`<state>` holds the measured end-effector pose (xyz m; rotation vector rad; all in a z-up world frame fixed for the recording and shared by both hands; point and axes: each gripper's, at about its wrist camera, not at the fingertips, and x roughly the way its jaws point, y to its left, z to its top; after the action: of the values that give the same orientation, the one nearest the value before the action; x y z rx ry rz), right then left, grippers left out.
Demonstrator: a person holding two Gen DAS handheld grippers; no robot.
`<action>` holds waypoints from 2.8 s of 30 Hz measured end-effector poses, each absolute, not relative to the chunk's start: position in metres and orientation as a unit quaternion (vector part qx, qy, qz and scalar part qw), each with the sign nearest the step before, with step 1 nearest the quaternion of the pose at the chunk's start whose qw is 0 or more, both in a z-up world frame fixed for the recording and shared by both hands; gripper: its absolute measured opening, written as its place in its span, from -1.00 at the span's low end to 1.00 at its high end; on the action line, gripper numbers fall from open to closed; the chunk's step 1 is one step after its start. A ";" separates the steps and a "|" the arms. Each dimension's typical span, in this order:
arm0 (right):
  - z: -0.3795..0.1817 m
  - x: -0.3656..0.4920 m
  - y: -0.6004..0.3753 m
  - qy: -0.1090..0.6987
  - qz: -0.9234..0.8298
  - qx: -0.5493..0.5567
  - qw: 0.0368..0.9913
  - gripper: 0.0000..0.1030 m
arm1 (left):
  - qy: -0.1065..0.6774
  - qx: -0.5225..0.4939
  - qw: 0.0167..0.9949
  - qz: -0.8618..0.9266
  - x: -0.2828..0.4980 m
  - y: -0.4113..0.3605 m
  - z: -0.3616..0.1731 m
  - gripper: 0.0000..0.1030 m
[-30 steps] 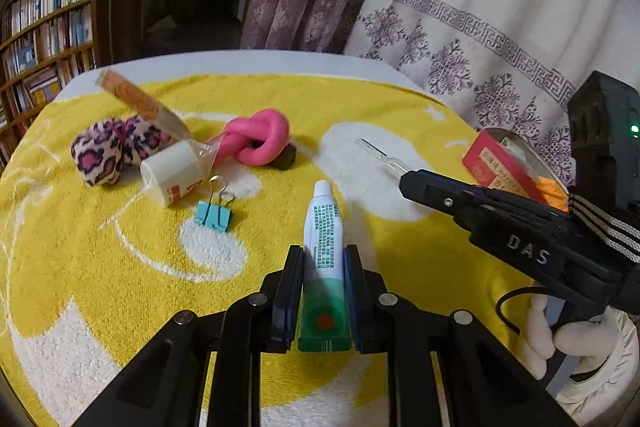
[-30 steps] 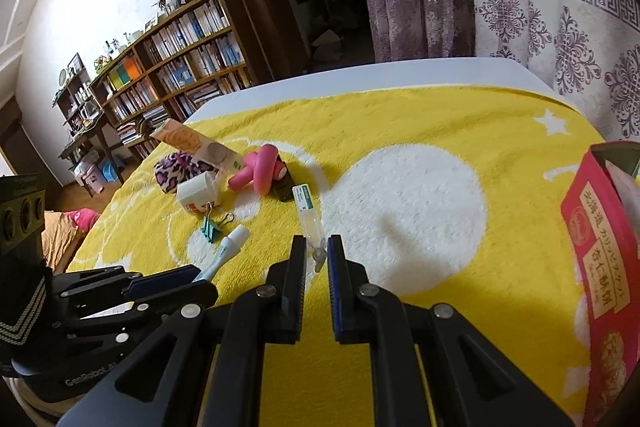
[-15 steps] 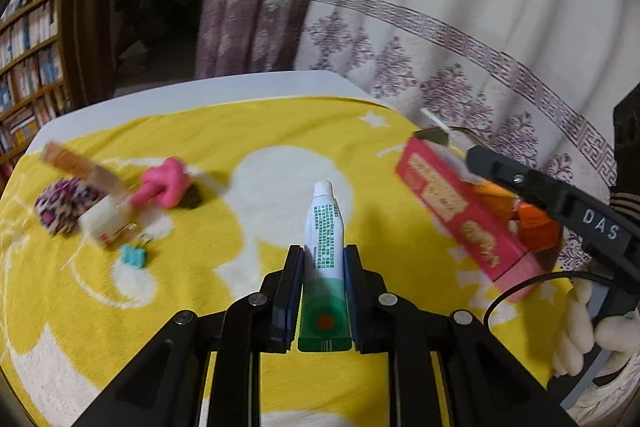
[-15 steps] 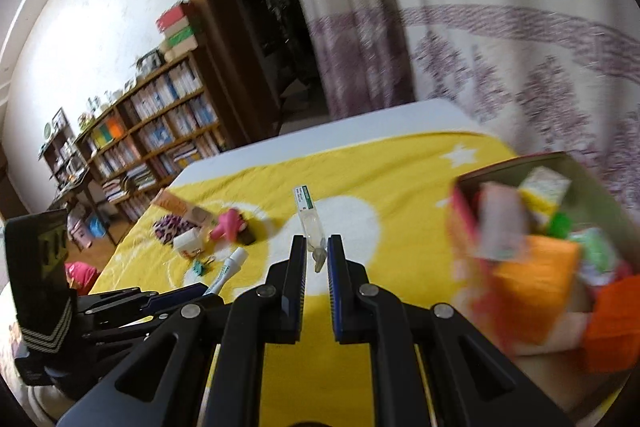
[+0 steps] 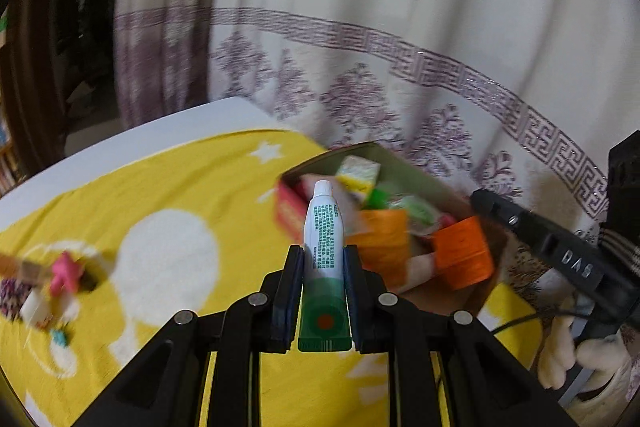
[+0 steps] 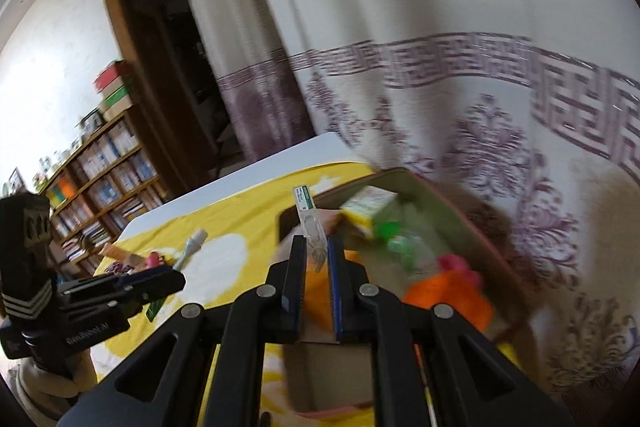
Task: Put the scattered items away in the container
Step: 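Carry the tube with the left tool while the right tool carries the vial into the tin, then open both tools over the tin and withdraw them toward the remaining items, then lower the right tool onto the pink knotted rubber toy and close on it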
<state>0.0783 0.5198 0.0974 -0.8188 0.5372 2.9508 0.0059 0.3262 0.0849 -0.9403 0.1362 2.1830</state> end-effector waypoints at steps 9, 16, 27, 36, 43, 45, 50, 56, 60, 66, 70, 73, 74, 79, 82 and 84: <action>0.096 0.090 0.552 0.187 0.948 -0.256 0.038 -0.79 | 0.081 -0.370 0.418 0.826 0.015 0.397 0.086 -0.60; 0.090 0.091 0.562 0.197 0.945 -0.257 0.043 -0.79 | 0.085 -0.393 0.441 0.802 0.013 0.423 0.073 -0.59; 0.083 0.087 0.568 0.232 0.935 -0.265 0.036 -0.75 | 0.065 -0.410 0.418 0.808 0.003 0.400 0.074 -0.58; 0.089 0.086 0.545 0.220 0.938 -0.265 0.026 -0.60 | 0.058 -0.383 0.353 0.852 0.004 0.359 0.079 0.73; 0.098 0.083 0.513 0.202 0.945 -0.258 0.008 0.01 | 0.062 -0.374 0.316 0.870 0.002 0.322 0.078 0.73; 0.099 0.080 0.501 0.193 0.946 -0.260 -0.001 0.04 | 0.061 -0.375 0.302 0.875 0.001 0.308 0.077 0.73; 0.103 0.070 0.467 0.173 0.947 -0.268 -0.025 0.20 | 0.059 -0.371 0.267 0.887 -0.003 0.274 0.073 0.73; 0.104 0.060 0.430 0.152 0.948 -0.274 -0.047 0.38 | 0.054 -0.360 0.232 0.902 -0.006 0.232 0.072 0.73; 0.104 0.050 0.405 0.138 0.948 -0.281 -0.061 0.40 | 0.046 -0.360 0.215 0.907 -0.009 0.208 0.070 0.73; 0.102 0.036 0.379 0.125 0.945 -0.294 -0.077 0.40 | 0.034 -0.364 0.193 0.911 -0.016 0.178 0.066 0.73; 0.100 0.027 0.366 0.119 0.942 -0.302 -0.085 0.40 | 0.027 -0.368 0.179 0.912 -0.021 0.163 0.063 0.73; 0.097 0.022 0.356 0.115 0.940 -0.308 -0.091 0.40 | 0.024 -0.371 0.172 0.912 -0.025 0.156 0.062 0.73; 0.097 0.020 0.354 0.114 0.940 -0.309 -0.092 0.40 | 0.023 -0.371 0.169 0.913 -0.025 0.152 0.061 0.73; 0.094 0.013 0.344 0.109 0.937 -0.317 -0.099 0.41 | 0.020 -0.375 0.162 0.912 -0.029 0.142 0.059 0.73; 0.092 0.010 0.338 0.106 0.935 -0.322 -0.102 0.42 | 0.018 -0.379 0.159 0.911 -0.032 0.136 0.056 0.73; 0.092 0.008 0.335 0.103 0.934 -0.325 -0.104 0.42 | 0.016 -0.381 0.155 0.911 -0.034 0.132 0.055 0.73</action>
<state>0.0076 0.3346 0.0917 -1.0932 0.3463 3.1472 -0.0339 0.1317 0.0546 -1.0921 0.0445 2.6102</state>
